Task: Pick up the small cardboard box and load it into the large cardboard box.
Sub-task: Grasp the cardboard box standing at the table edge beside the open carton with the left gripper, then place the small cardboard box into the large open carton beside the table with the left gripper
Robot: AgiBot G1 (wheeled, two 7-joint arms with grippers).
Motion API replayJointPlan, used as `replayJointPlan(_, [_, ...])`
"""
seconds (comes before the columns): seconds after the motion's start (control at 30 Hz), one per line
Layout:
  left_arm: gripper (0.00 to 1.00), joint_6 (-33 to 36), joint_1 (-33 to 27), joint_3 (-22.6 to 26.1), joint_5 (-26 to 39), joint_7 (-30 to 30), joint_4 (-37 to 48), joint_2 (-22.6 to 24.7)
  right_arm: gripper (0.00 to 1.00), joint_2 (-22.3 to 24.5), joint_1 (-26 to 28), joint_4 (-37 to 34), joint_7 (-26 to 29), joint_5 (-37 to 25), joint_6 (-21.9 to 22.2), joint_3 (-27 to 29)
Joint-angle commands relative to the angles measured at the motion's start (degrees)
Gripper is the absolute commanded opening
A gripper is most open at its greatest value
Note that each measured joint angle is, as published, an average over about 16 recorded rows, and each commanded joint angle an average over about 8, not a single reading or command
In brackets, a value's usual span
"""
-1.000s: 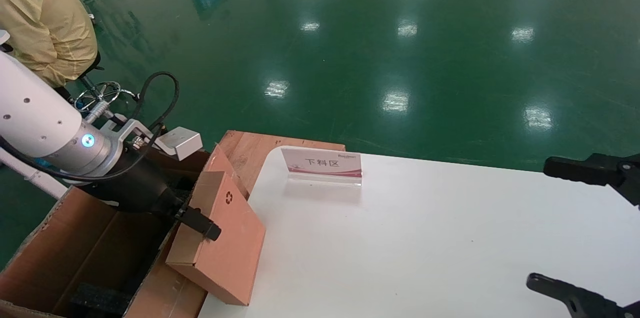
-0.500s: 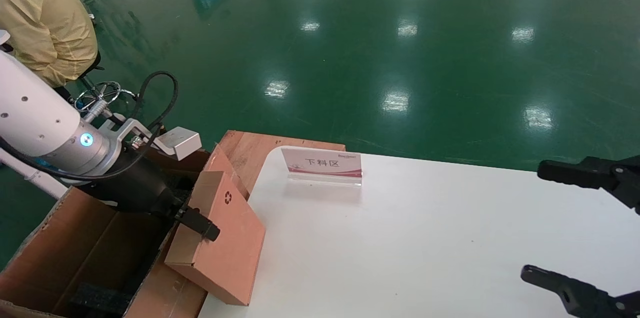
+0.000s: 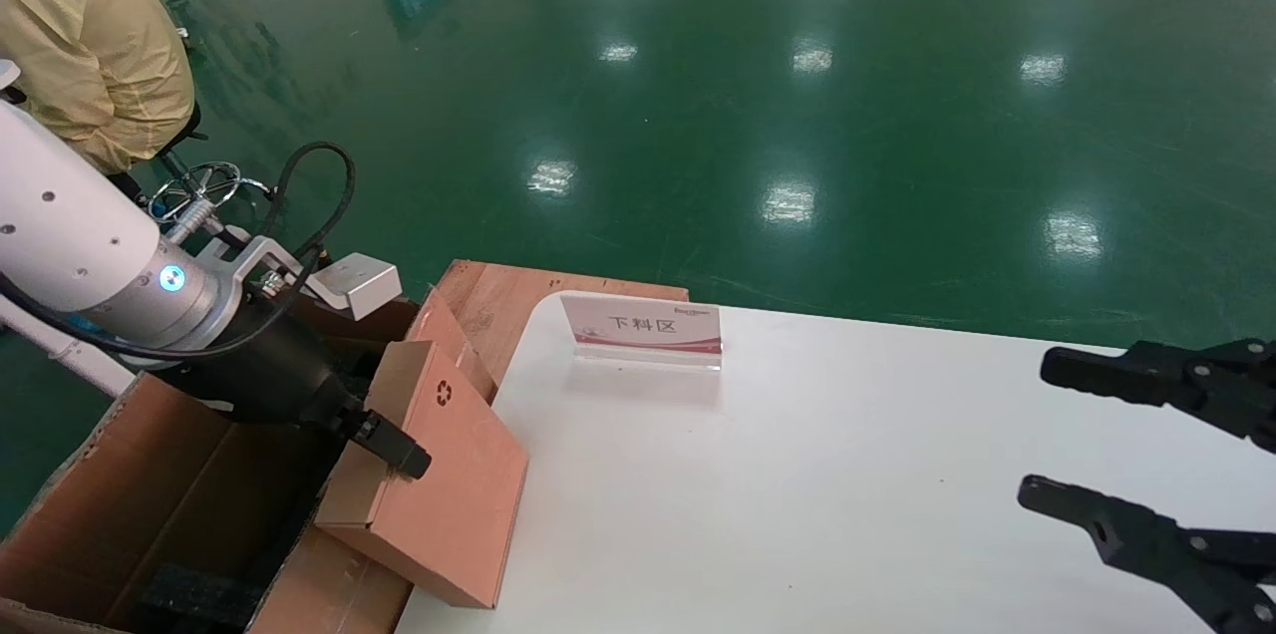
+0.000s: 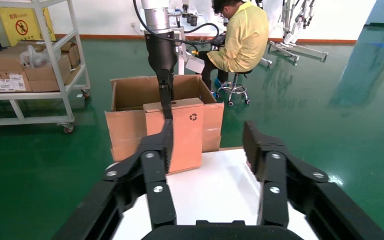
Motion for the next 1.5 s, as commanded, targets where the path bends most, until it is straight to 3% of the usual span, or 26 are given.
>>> replayJointPlan(0.03, [0.00,0.0,0.0,0.0,0.0,0.0,0.0,0.0,0.00,0.0,0.0,0.0,0.0,0.0,0.0,0.0])
replayJointPlan(0.57, [0.00,0.3,-1.4,-0.7,0.3,0.6,0.9,0.8,0.00,0.0,0.0,0.0,0.0,0.0,0.0,0.0])
replayJointPlan(0.9, [0.00,6.1,-14.9,-4.8,5.3,1.4,0.9,6.6,0.00,0.0,0.0,0.0,0.0,0.0,0.0,-0.1])
replayJointPlan(1.17, [0.00,14.6,-26.4,-6.7,7.5,3.6,2.8,12.8,0.00,0.0,0.0,-0.1,-0.1,0.0,0.0,-0.1])
replayJointPlan(1.3, [0.00,18.0,-30.7,-3.7,6.9,3.1,3.6,15.8,0.00,0.0,0.0,-0.1,-0.1,0.1,0.0,-0.1])
replayJointPlan(1.5, [0.00,20.8,-36.4,7.3,2.0,-1.6,2.1,17.8,0.00,0.0,0.1,-0.1,-0.1,0.1,0.0,-0.1])
